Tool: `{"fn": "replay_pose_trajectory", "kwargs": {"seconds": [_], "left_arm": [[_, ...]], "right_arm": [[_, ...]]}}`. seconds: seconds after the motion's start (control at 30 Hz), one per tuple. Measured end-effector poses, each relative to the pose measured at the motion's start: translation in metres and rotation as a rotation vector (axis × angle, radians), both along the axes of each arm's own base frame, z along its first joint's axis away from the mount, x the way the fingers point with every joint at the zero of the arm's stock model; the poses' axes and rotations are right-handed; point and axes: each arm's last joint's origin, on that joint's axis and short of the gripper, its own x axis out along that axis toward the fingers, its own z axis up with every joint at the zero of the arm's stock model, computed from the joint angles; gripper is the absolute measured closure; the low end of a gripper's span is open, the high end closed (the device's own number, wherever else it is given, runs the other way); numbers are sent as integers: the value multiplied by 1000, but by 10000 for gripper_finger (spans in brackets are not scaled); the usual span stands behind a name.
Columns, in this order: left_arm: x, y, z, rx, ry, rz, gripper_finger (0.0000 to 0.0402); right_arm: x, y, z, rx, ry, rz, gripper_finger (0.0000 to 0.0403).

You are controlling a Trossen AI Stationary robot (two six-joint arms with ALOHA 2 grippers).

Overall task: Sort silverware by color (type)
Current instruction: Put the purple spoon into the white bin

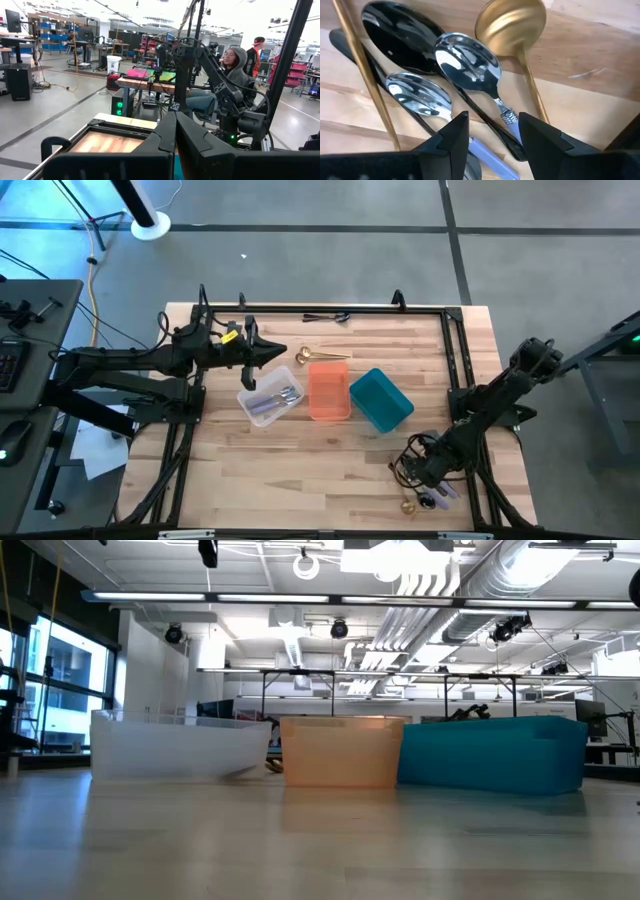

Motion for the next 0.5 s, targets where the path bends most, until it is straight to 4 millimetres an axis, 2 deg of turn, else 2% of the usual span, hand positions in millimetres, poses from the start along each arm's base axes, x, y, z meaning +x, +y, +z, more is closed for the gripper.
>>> {"fn": "replay_pose_trajectory", "kwargs": {"seconds": [0.5], "left_arm": [[0,0,0,0,0,7,402]], "right_arm": [[-5,-5,-11,7,46,-51,247]]}}
